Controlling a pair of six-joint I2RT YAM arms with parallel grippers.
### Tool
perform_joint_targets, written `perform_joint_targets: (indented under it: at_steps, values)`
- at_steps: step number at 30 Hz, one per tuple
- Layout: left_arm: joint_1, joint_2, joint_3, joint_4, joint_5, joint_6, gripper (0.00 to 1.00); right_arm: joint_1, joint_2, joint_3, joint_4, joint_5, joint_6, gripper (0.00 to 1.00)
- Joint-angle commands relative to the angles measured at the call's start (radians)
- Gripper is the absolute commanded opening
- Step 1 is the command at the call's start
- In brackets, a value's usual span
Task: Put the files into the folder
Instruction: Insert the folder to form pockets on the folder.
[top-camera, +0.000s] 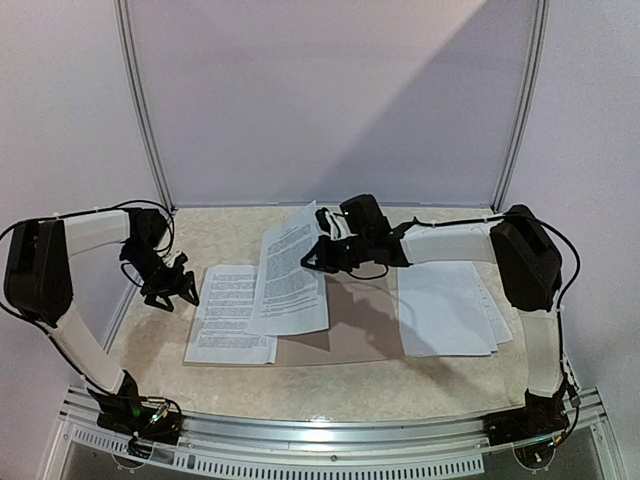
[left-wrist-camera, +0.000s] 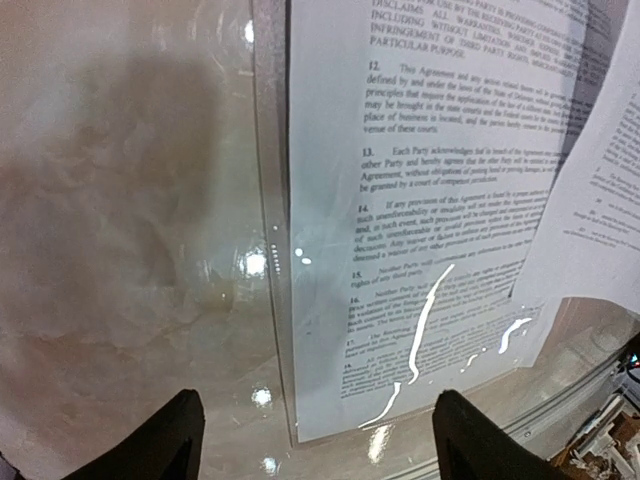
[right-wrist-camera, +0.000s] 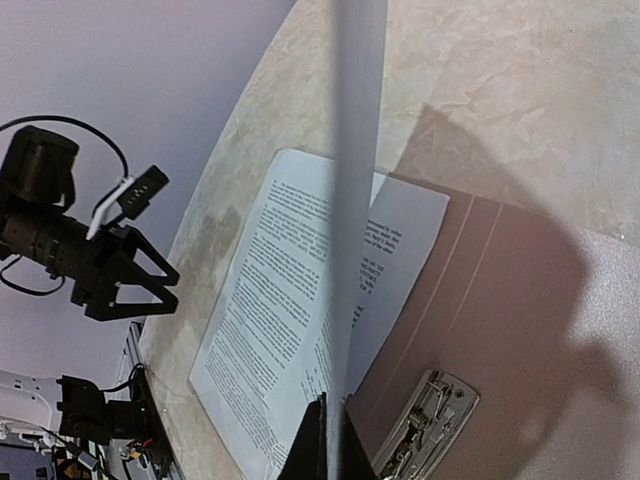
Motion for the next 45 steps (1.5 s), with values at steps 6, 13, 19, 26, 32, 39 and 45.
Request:
perform_joint_targets:
  at_steps: [6, 13, 19, 26, 32, 39, 45]
  values:
    - [0.014, 0.083, -0.024, 0.046, 0.020, -0.037, 0.80, 0.014, 0.068, 0.010, 0.119, -0.100, 0.067, 0.00]
    - [0.017, 0.116, -0.037, 0.062, 0.032, -0.044, 0.78, 0.017, 0.097, 0.016, 0.121, -0.128, 0.057, 0.00]
    - [0.016, 0.166, -0.050, 0.089, 0.066, -0.062, 0.75, 0.027, 0.150, 0.033, 0.191, -0.147, 0.121, 0.00]
    - [0.016, 0.191, -0.068, 0.111, 0.075, -0.066, 0.71, 0.060, 0.225, 0.081, 0.226, -0.133, 0.234, 0.00]
    - [0.016, 0.200, -0.067, 0.115, 0.099, -0.068, 0.68, 0.080, 0.252, 0.121, 0.179, -0.120, 0.247, 0.00]
    - [0.015, 0.211, -0.070, 0.119, 0.113, -0.070, 0.66, 0.117, 0.318, 0.219, 0.169, -0.122, 0.272, 0.00]
    - [0.013, 0.211, -0.072, 0.125, 0.135, -0.075, 0.65, 0.129, 0.337, 0.216, 0.176, -0.071, 0.336, 0.00]
